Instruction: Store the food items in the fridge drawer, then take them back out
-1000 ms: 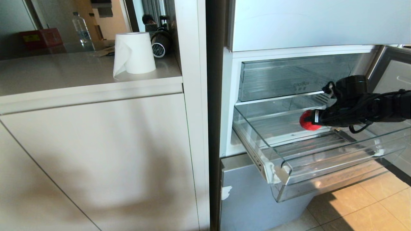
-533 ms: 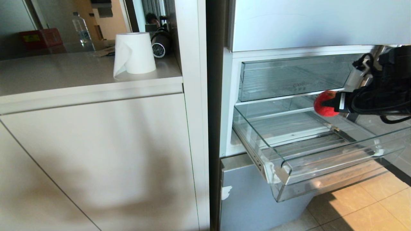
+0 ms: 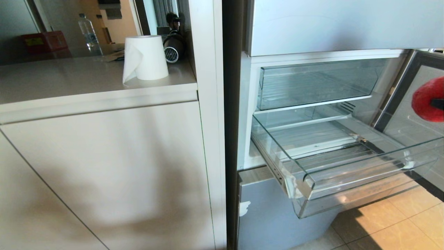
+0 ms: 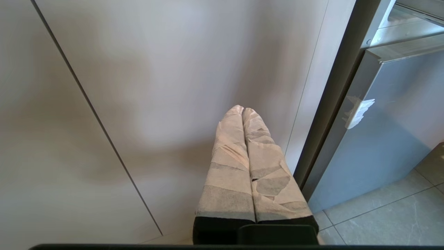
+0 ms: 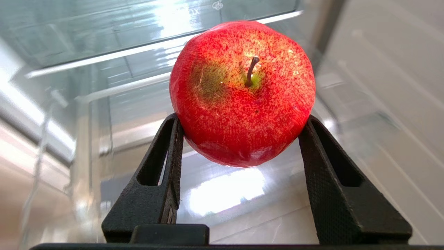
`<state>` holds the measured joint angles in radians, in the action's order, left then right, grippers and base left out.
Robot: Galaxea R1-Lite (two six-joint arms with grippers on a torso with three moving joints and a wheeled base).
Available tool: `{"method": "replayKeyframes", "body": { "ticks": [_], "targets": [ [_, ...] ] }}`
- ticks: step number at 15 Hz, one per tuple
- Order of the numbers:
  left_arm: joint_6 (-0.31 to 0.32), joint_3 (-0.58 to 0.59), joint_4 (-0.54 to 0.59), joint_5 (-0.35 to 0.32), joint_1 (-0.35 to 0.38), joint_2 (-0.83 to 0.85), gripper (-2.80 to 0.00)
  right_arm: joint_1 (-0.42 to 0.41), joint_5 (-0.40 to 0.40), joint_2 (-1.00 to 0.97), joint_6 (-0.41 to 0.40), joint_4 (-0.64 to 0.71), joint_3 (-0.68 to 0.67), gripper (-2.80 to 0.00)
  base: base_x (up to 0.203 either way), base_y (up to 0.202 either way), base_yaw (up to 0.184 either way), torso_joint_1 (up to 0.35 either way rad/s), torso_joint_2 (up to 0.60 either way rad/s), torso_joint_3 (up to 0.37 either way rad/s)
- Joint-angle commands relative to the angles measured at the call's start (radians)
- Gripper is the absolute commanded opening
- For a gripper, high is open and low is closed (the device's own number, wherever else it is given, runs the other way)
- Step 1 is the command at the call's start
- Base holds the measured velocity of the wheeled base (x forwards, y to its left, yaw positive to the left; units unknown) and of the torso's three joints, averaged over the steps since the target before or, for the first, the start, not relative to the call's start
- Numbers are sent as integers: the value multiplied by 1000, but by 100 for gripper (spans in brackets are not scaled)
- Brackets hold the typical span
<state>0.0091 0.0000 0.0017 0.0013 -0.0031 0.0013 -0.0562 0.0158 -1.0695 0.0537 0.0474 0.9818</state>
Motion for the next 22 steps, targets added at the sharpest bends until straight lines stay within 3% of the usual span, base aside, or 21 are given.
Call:
{"method": "replayKeyframes", "body": {
  "ticks": [1, 5, 9, 11, 15, 19, 22],
  "targets": [
    [0, 0, 0, 0, -1, 0, -280, -4, 0, 283, -15, 0, -123, -280, 0, 0, 0, 0, 0, 0],
    [0, 0, 0, 0, 0, 0, -280, -5, -1, 651, -94, 14, -480, -280, 0, 0, 0, 0, 0, 0],
    [0, 0, 0, 0, 0, 0, -280, -5, -67, 767, -149, 6, -847, -280, 0, 0, 0, 0, 0, 0],
    [-1, 0, 0, 0, 0, 0, -280, -6, -99, 789, -178, -107, -972, -280, 0, 0, 0, 0, 0, 0],
    [-1, 0, 0, 0, 0, 0, -280, 84, -95, 865, -184, -113, -982, -280, 0, 0, 0, 0, 0, 0],
    [-1, -1, -1, 0, 0, 0, -280, 69, -83, 1060, -189, -54, -982, -280, 0, 0, 0, 0, 0, 0],
    [-6, 0, -2, 0, 0, 0, -280, 64, -77, 1069, -179, -43, -983, -280, 0, 0, 0, 0, 0, 0]
  ]
}}
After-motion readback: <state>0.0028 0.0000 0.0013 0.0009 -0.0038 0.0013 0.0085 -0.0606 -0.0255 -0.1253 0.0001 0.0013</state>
